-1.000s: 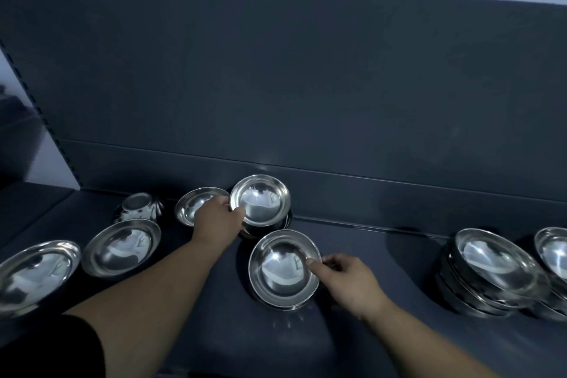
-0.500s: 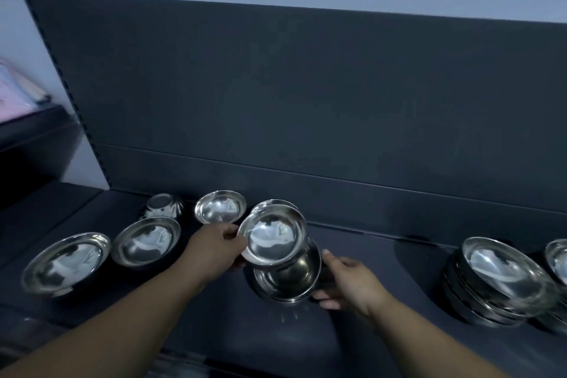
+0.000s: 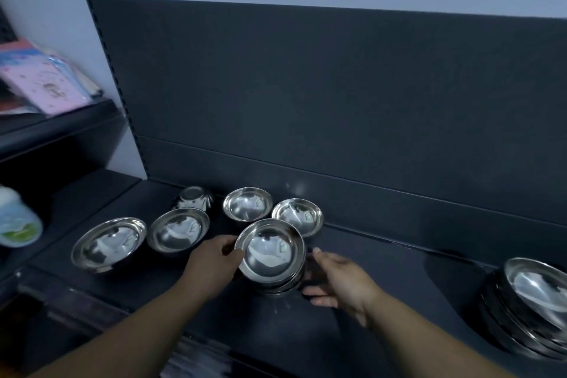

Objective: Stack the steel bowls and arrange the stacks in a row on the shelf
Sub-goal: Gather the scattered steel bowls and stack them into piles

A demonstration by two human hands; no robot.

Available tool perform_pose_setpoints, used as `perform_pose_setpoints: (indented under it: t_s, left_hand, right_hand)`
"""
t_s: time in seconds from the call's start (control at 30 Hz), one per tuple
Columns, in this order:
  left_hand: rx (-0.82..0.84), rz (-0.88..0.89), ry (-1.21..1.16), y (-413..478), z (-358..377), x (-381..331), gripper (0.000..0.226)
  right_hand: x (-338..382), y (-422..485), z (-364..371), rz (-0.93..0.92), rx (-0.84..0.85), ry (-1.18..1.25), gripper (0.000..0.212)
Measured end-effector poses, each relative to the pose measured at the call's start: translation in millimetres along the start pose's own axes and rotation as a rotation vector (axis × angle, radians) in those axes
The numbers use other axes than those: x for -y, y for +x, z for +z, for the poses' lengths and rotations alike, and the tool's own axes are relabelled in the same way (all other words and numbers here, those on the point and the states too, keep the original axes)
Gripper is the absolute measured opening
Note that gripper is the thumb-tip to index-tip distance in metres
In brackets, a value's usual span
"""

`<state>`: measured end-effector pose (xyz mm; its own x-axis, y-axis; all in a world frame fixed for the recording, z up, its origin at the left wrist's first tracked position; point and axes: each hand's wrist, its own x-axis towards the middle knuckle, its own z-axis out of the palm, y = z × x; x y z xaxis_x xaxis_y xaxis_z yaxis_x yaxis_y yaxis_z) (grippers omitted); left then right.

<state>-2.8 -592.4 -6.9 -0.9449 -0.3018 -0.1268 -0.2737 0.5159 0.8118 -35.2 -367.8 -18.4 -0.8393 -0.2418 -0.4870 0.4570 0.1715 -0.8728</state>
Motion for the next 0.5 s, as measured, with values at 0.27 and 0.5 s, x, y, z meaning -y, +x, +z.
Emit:
perform_pose_setpoints:
  t_s: [0.27, 0.5]
  left_hand:
    - [-0.037, 0.056, -0.187, -0.3, 2.6, 17.3, 0.023]
    - [-0.011, 0.092, -0.106, 9.4, 9.8, 18.9, 0.032]
  right_hand:
    - [15.1, 49.7, -6.2, -0.003, -0.227, 0.039, 0.035]
    - [12.0, 91.9, -11.8, 0.059, -0.251, 0.104, 0.039]
